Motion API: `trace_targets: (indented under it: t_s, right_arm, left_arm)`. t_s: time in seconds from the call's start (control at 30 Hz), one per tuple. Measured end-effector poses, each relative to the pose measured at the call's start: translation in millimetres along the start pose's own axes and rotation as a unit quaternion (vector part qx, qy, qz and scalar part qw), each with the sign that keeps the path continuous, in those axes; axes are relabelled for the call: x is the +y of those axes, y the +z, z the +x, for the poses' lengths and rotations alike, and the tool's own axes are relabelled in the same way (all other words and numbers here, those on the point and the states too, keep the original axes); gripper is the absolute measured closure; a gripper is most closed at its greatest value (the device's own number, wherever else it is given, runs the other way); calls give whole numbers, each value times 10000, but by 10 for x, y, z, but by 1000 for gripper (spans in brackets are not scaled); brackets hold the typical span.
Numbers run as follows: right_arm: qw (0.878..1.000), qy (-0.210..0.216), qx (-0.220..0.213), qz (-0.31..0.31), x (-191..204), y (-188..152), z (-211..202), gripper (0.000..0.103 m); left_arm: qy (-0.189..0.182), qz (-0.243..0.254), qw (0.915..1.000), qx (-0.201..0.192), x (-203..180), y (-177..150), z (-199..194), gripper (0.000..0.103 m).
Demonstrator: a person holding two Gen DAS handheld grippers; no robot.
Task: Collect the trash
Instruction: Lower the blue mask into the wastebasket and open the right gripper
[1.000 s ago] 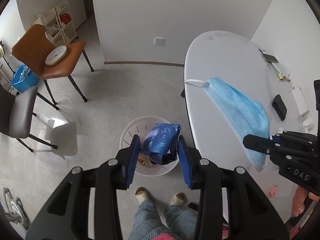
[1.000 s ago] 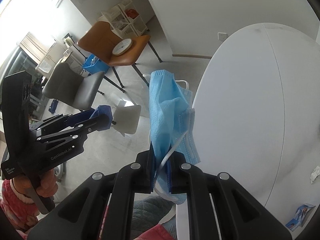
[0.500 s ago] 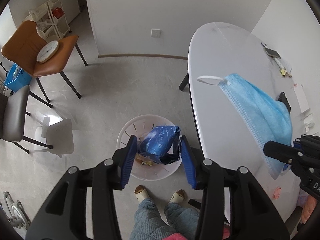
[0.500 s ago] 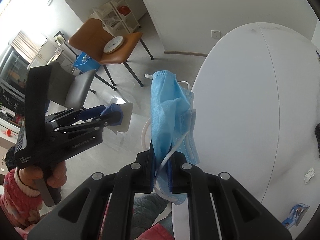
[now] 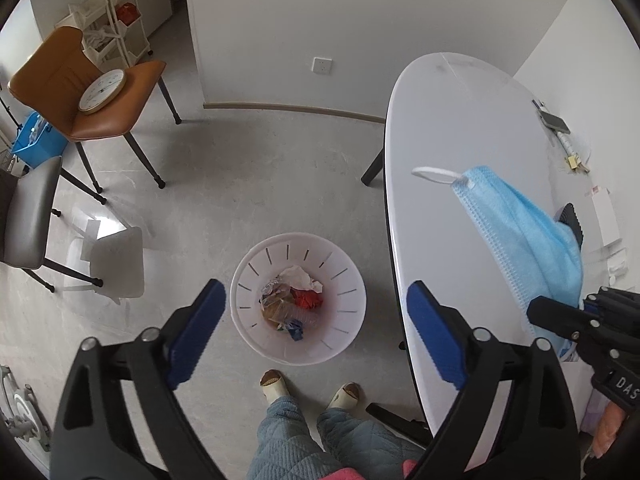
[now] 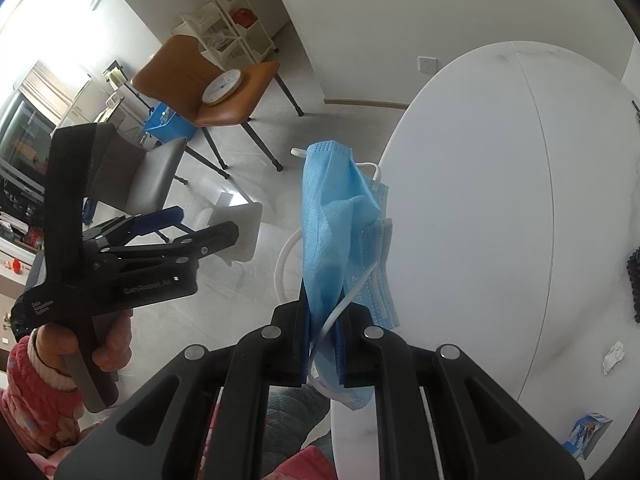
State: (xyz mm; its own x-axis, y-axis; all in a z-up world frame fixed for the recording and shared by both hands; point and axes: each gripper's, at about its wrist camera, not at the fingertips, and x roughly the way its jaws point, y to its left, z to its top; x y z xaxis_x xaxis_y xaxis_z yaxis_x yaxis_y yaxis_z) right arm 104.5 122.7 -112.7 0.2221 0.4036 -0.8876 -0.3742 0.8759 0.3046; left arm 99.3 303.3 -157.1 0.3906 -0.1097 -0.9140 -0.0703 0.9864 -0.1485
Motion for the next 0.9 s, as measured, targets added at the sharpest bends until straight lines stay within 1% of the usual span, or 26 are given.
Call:
trace_targets:
  t_s: [0.07, 0.17, 0.43, 0.67, 0.77, 0.87, 0.9]
  right_arm:
    - [10000, 20, 22, 3, 11, -11, 17, 92]
    - [10000, 71, 68, -12, 23, -8, 60, 92]
    - [9993, 240, 232, -160, 133, 27, 227, 91]
    - [9976, 375, 483, -333, 336, 93, 557, 91]
    - [9968, 359, 587, -403, 404, 116, 714, 90]
    - [9961, 246, 708, -469, 452, 135, 864, 84]
    - [9957, 225, 752, -495, 472, 146, 916, 74]
  left_arm:
    - [52, -16, 10000, -44, 17, -1, -51, 12]
    - [135, -30, 9998, -135, 48, 1, -155, 8]
    - [376, -148, 9980, -494, 218, -23, -483, 8]
    - [529, -335, 9962, -604, 437, -128, -692, 8]
    - [598, -376, 9956, -609, 506, -155, -725, 8]
    - [656, -417, 9950, -621, 587, -173, -768, 8]
    - [671, -419, 9949, -629, 603, -173, -775, 8]
